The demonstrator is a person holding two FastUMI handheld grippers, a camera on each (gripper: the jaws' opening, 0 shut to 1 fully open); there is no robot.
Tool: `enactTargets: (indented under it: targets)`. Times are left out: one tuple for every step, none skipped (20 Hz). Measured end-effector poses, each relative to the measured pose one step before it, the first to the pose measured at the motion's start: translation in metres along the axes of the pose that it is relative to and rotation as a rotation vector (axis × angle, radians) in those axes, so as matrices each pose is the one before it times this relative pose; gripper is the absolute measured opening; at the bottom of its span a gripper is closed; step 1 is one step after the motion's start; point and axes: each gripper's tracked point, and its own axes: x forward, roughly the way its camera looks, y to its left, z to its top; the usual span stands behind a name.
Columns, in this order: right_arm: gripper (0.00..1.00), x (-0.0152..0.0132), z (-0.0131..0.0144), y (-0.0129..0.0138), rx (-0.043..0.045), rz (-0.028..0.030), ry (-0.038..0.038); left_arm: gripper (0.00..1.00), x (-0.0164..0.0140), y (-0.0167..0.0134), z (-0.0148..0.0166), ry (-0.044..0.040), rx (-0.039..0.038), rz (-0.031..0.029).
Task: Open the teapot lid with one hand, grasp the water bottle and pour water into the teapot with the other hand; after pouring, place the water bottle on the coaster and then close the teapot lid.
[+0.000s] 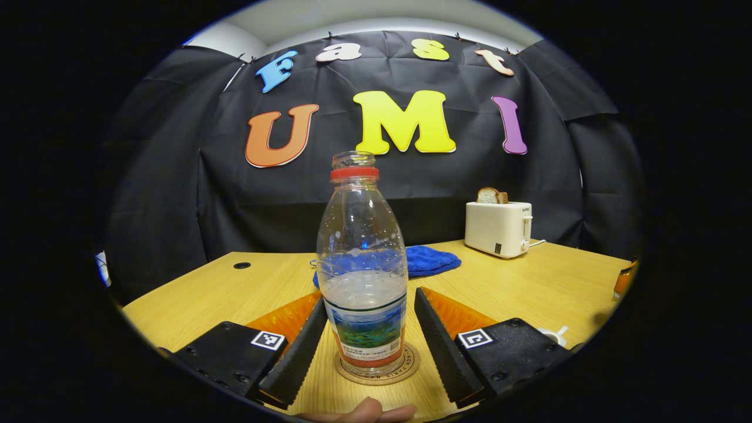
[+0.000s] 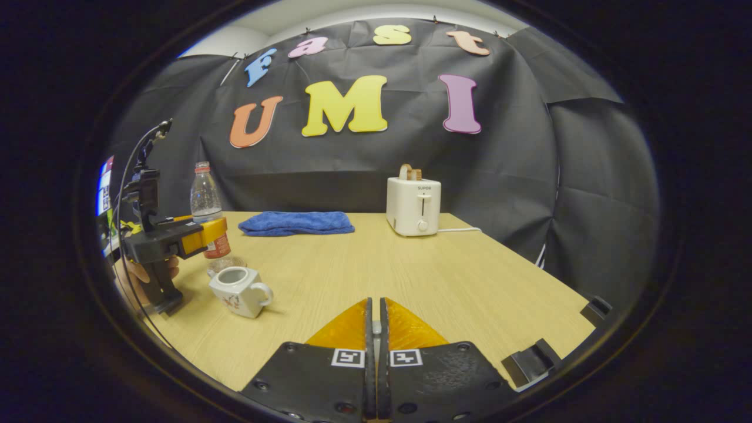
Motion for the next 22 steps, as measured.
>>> enactTargets:
  targets:
    - [0.01,-0.00235,0.00087,0.00137,-0.00149,0.00076,-0.00079,0.95,-0.00329,-0.00119,-0.00105,-0.00256,-0.00743,-0.00912]
    - [0.01,-0.00266,0.00122,0.00199,-0.00316,0.00263,-0.00385,0.95,-0.00391,0.00056,0.00311,-0.01749,-0.01009,-0.00418]
    - [0.01,-0.00371,0.00237,0.00272,-0.00682,0.00230,-0.00480,0.95,-0.00237,-0.00182,0.00215,-0.00814,-0.00601,-0.01167]
    - [0.01,-0.00386,0.00253,0.00203,-0.00710,-0.00015,-0.00806,0.96,-0.00092,-0.00186,0.00026,-0.00780,0.00283,-0.00870]
    - [0.01,-0.00495,0.00259,0.00257,-0.00808,0.00079,-0.00752,0.95,-0.00239,0.00241,-0.00146,0.00409,0.00586,0.00456]
    - [0.01,-0.00399,0.00218,0.00263,-0.00734,0.00135,-0.00758,0.96,-0.00240,0.00197,-0.00446,0.01338,0.00512,-0.00040]
    - [0.01,-0.00455,0.00217,0.00131,-0.00435,0.00202,-0.00498,0.96,-0.00322,0.00144,-0.00319,0.00742,0.00156,0.00301]
    - [0.01,-0.00458,0.00107,0.00409,0.00622,0.01106,0.00340,0.96,-0.00447,0.00021,-0.00053,0.00117,-0.00235,-0.00814]
    - [0.01,-0.00461,0.00224,0.00682,0.02645,0.02645,0.00973,0.96,-0.00348,-0.00211,-0.00140,-0.00133,-0.00295,-0.01916]
    - [0.01,-0.00363,0.00567,0.01023,0.03283,0.03477,0.00175,0.96,-0.00156,-0.00074,-0.00312,0.00215,0.00547,-0.00933]
    - [0.01,-0.00420,0.00509,0.00730,0.01733,0.02364,-0.00376,0.96,-0.00204,0.00324,-0.00415,0.00820,0.01198,0.00504]
    - [0.01,-0.00251,0.00444,0.00291,-0.00463,0.00229,-0.00987,0.96,-0.00182,0.00369,0.00419,-0.01063,-0.00260,0.00362]
    - [0.01,-0.00250,0.00344,-0.00060,-0.01706,-0.01218,-0.01282,0.96,-0.00254,0.00116,-0.00121,0.00076,-0.00695,-0.00409]
    - [0.01,-0.00020,0.00420,0.00053,-0.01544,-0.01033,-0.01312,0.96,-0.00233,0.00273,-0.00326,0.00871,-0.01100,0.00610]
    - [0.01,-0.00162,0.00315,0.00231,-0.01121,-0.00144,-0.00911,0.96,-0.00285,0.00187,-0.00084,0.00318,-0.00915,0.00275]
    - [0.01,-0.00050,0.00153,0.00368,-0.00783,0.00272,-0.00503,0.96,-0.00449,0.00165,-0.00170,0.00968,-0.00096,-0.00115]
    - [0.01,0.00003,0.00301,0.00280,-0.00660,0.00437,-0.00677,0.96,-0.00543,0.00497,-0.00046,0.00351,0.00831,0.01341]
    - [0.01,0.00121,0.00331,0.00233,-0.00836,-0.00001,-0.00850,0.96,-0.00502,0.00749,0.00009,-0.00033,0.01118,0.01868]
    - [0.01,0.00200,0.00380,0.00196,-0.00797,-0.00164,-0.00849,0.96,-0.00494,0.00696,0.00090,-0.00295,0.00736,0.02573]
    - [0.01,0.00377,0.00406,0.00302,-0.00767,-0.00001,-0.00831,0.96,-0.00662,0.00867,0.00115,-0.00579,-0.00455,0.02321]
    - [0.01,0.00485,0.00402,0.00358,-0.00223,0.00311,-0.00924,0.96,-0.00620,0.00420,0.00356,-0.00248,-0.00849,0.01774]
    - [0.01,0.00622,0.00287,0.00380,0.00214,0.00324,-0.00195,0.96,-0.00627,0.00463,0.00357,-0.00511,-0.01168,0.02245]
